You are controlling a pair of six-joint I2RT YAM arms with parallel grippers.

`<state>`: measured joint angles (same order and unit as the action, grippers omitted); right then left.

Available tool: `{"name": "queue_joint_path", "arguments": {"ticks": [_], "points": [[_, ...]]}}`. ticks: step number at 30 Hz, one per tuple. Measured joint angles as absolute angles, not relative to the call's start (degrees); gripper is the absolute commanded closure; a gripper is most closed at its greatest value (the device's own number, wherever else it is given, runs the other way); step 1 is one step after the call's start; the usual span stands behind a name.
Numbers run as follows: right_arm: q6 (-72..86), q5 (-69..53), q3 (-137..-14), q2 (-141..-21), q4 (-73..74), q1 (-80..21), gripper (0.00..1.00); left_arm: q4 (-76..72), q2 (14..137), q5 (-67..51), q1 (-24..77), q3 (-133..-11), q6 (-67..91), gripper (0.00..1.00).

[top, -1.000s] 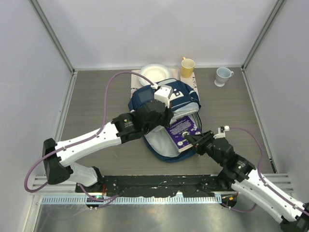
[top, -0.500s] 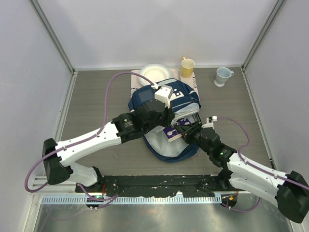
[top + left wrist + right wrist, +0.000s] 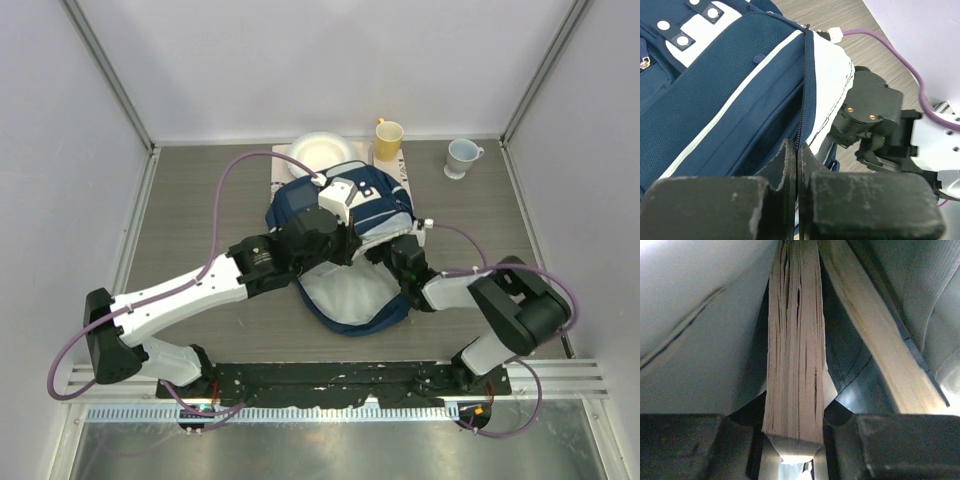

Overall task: Pack the student bag
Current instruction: Place the book in the student bag.

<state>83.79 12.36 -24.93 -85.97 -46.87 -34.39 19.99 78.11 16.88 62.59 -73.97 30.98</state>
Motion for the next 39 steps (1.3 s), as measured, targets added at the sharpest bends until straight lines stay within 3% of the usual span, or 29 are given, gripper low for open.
{"name": "queue_joint_path", "arguments": {"ticks": [2,9,15,30,34,37,38,39], "points": [[84.36,12.49,-25.3,-89.84,-50.72,-34.37,0.76,19.99,77.95,16.36,62.48,-73.82,30.98,1.0],[84.79,12.4,-27.16,-96.12,-56.1,-34.44,0.38,19.51,77.76,15.4,62.35,-73.21,31.07,1.0],[84.27,10.94,-24.36,-92.66,-55.42,-34.68,0.23,19.05,77.45,15.38,62.37,-72.44,31.07,1.0],[79.35,9.26,-21.52,-74.98,-31.09,-35.2,0.21,18.33,77.32,15.4,62.11,-71.44,31.11,1.0],[79.22,9.08,-20.75,-73.23,-27.86,-35.31,0.29,18.28,77.32,15.4,62.11,-71.16,31.14,1.0],[79.11,9.06,-19.9,-72.53,-26.37,-35.31,0.52,18.24,77.25,15.4,62.11,-70.94,31.2,1.0],[79.26,8.82,-19.66,-72.47,-25.76,-35.31,0.74,18.22,77.25,15.4,62.11,-70.89,31.29,1.0],[79.37,8.78,-19.49,-72.47,-25.17,-35.31,0.81,18.22,77.25,15.38,62.11,-70.89,31.31,1.0]]}}
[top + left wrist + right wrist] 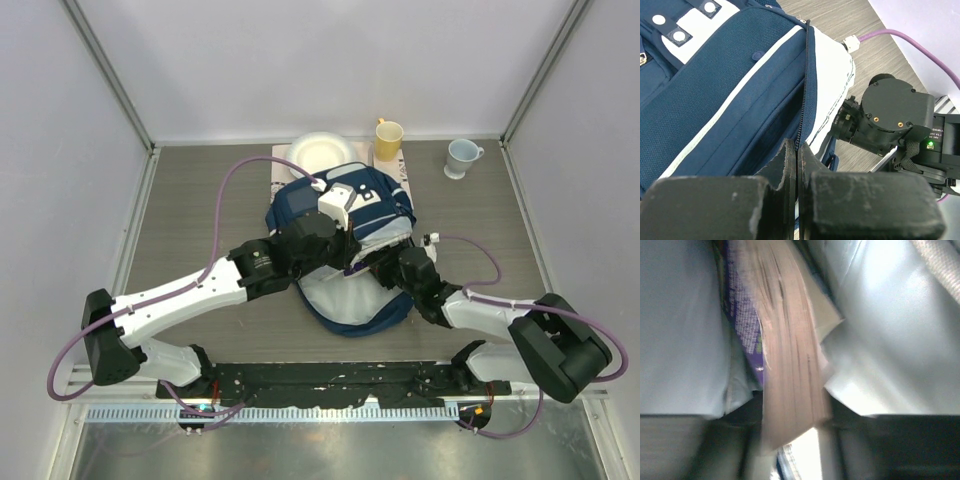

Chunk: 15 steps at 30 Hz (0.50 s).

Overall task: Pack the student bag
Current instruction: Place the book in the student bag.

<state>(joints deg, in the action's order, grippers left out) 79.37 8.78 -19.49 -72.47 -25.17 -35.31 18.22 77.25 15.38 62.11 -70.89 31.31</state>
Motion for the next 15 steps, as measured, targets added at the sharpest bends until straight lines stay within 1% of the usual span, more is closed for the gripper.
{"name": "queue_joint_path", "arguments": {"ticks": [1,2,11,15], "points": [[79.57,8.69,-19.25,-72.36,-25.26,-35.31,0.94,18.22,77.23,15.38,62.11,-70.89,31.33,1.0],[79.88,8.38,-19.16,-71.92,-25.63,-35.35,0.98,18.22,77.19,15.38,62.11,-70.85,31.33,1.0],[79.66,8.99,-18.98,-70.04,-25.32,-35.55,0.99,17.58,77.06,15.18,62.06,-70.43,31.35,1.0],[78.59,9.37,-26.3,-77.25,-25.34,-35.55,0.98,17.52,77.06,14.92,62.06,-70.43,31.51,1.0]]}}
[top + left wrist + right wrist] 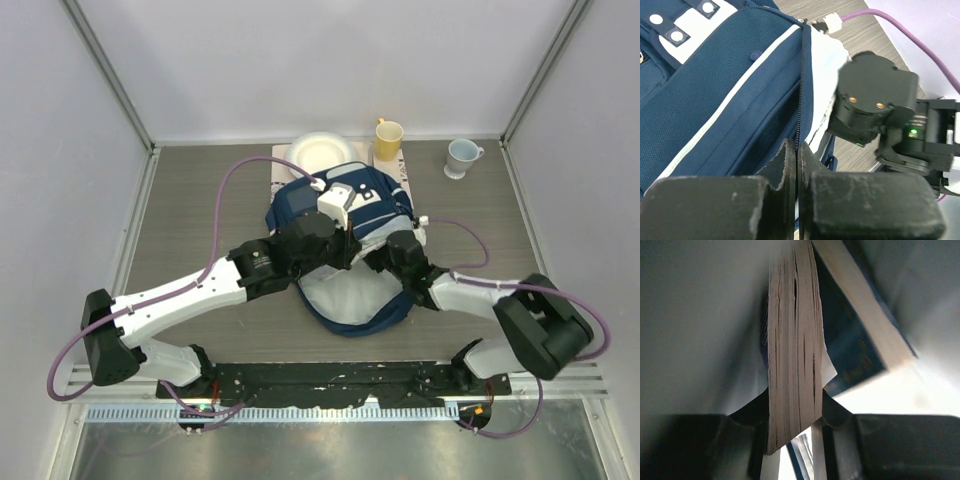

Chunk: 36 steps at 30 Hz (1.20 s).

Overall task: Pack the student bag
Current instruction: Place the book in the student bag.

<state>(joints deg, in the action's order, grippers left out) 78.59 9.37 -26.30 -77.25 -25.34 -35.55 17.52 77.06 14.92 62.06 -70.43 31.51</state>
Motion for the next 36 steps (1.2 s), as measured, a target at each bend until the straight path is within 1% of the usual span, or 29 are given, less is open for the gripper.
{"name": "queue_joint_path", "arguments": {"ticks": [3,5,6,8,9,10,11,12,13,17,27,30,34,36], "points": [[78.54,9.5,-31.09,-83.94,-28.49,-35.53,0.75,17.39,76.97,15.11,61.93,-70.41,31.55,1.0],[79.07,9.74,-32.4,-87.31,-31.4,-35.53,0.68,17.39,76.93,15.31,61.47,-70.37,31.55,1.0],[79.5,9.76,-32.42,-88.44,-33.01,-35.53,0.56,17.43,76.95,15.38,61.32,-70.28,31.55,1.0],[80.58,9.85,-31.38,-89.32,-36.03,-35.53,0.49,17.56,76.93,15.31,61.25,-70.0,31.55,1.0],[81.08,9.87,-30.65,-89.3,-37.01,-35.57,0.4,17.61,76.93,15.22,61.28,-69.91,31.55,1.0],[81.41,9.85,-30.0,-89.14,-37.85,-35.57,0.36,17.63,76.95,15.16,61.34,-69.89,31.55,1.0],[81.82,9.72,-29.41,-88.92,-38.79,-35.57,0.35,17.5,76.93,14.98,61.39,-69.76,31.57,1.0],[82.11,9.67,-28.88,-88.42,-39.33,-35.57,0.29,17.41,76.88,14.92,61.39,-69.65,31.64,1.0],[82.13,9.5,-28.29,-87.59,-39.46,-35.59,0.27,17.37,76.79,14.85,61.39,-69.58,31.73,1.0],[82.06,9.02,-25.36,-83.5,-38.89,-35.62,0.24,16.97,76.53,14.7,61.39,-69.56,32.34,1.0],[80.66,8.12,-19.53,-74.24,-33.17,-36.07,0.23,16.91,76.49,14.48,61.36,-68.93,32.62,1.0],[79.18,8.12,-17.98,-66.3,-27.31,-36.91,0.23,16.6,76.25,14.48,61.36,-68.53,32.62,1.0],[75.46,10.48,-18.13,-53.32,-15.38,-39.22,0.23,16.1,76.2,14.39,61.28,-67.99,32.84,1.0],[73.6,12.12,-18.79,-48.88,-9.28,-39.83,0.23,16.08,76.2,14.13,61.21,-67.64,33.04,1.0]]}}
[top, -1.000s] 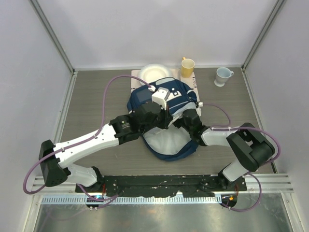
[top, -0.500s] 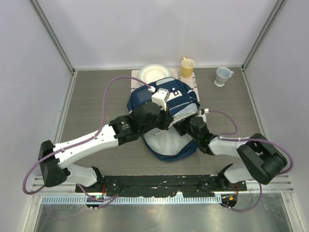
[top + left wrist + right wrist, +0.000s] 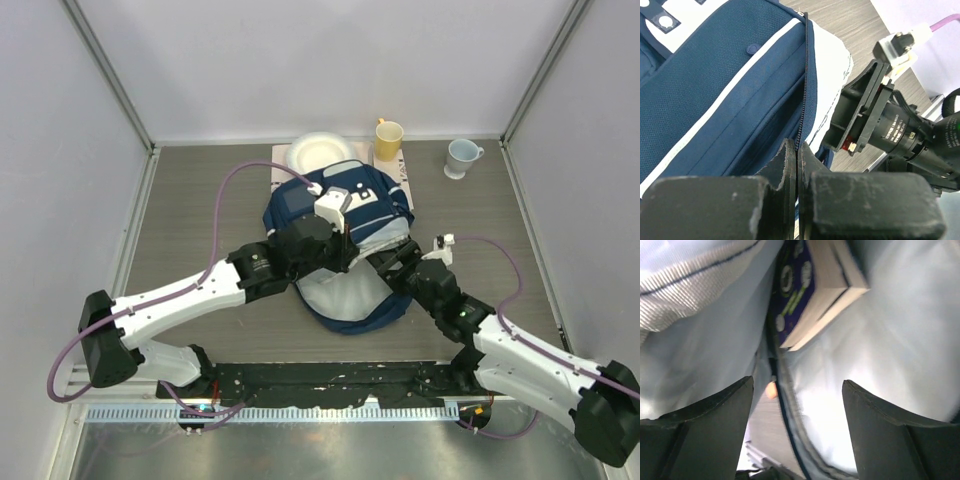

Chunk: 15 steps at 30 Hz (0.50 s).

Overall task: Pack the student bag
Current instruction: Place the book in the student bag.

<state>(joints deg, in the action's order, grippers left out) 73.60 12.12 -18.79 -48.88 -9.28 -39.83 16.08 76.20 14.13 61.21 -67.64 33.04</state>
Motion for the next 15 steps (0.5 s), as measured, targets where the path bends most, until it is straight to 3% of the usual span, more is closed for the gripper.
{"name": "queue_joint_path", "arguments": {"ticks": [4,15], "points": [[69.82,15.97,-19.53,-44.31,2.42,-40.05,0.23,15.31,76.23,12.78,61.12,-66.32,34.09,1.0],[62.65,18.26,-22.48,-45.21,21.47,-40.03,0.23,14.13,79.66,9.17,61.1,-65.08,35.83,1.0]]}}
